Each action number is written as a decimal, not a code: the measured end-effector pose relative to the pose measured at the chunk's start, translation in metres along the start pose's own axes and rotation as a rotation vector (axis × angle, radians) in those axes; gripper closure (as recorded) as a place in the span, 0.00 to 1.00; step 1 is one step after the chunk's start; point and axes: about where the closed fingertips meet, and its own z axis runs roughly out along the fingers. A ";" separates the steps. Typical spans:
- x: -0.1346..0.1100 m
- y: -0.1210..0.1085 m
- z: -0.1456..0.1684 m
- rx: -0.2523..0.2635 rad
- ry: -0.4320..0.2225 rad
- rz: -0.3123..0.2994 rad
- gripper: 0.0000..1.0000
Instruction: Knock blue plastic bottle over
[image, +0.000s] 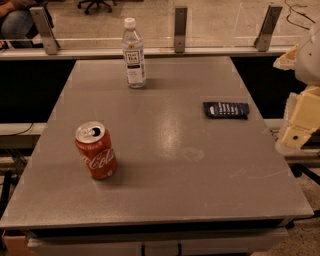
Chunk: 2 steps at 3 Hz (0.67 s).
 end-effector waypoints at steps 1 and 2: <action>0.000 0.000 0.000 0.000 0.000 0.000 0.00; -0.008 -0.010 0.000 0.014 -0.040 -0.010 0.00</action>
Offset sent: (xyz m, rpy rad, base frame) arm 0.0273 0.0108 0.0060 0.0758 -0.0384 0.0404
